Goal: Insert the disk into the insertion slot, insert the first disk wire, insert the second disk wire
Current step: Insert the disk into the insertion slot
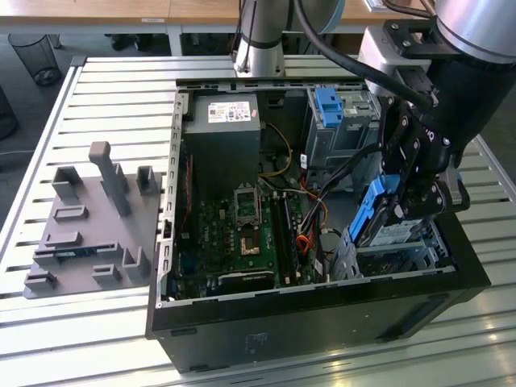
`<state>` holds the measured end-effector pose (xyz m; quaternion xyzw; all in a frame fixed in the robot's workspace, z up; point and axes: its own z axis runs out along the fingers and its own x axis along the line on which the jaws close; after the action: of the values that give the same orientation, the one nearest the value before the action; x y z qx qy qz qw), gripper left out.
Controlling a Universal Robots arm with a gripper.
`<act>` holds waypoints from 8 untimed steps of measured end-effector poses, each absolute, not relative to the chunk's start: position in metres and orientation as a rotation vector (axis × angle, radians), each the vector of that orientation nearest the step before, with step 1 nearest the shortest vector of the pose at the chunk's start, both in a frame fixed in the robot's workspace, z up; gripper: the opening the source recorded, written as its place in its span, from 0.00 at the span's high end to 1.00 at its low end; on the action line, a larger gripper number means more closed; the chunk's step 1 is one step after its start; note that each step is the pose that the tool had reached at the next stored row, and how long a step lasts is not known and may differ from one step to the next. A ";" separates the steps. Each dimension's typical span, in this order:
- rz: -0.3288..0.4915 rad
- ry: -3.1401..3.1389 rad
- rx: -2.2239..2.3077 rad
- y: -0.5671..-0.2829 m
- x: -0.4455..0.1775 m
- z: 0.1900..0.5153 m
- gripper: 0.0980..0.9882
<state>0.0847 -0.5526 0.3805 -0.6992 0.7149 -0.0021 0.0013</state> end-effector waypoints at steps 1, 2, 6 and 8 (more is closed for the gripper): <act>-0.007 2.244 -2.195 -0.553 0.085 0.380 0.70; -0.007 2.244 -2.195 -0.553 0.085 0.379 0.70; -0.006 2.244 -2.195 -0.552 0.085 0.376 0.70; -0.006 2.244 -2.195 -0.552 0.085 0.374 0.70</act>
<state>0.0847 -0.5525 0.3743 -0.6992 0.7149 -0.0021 0.0013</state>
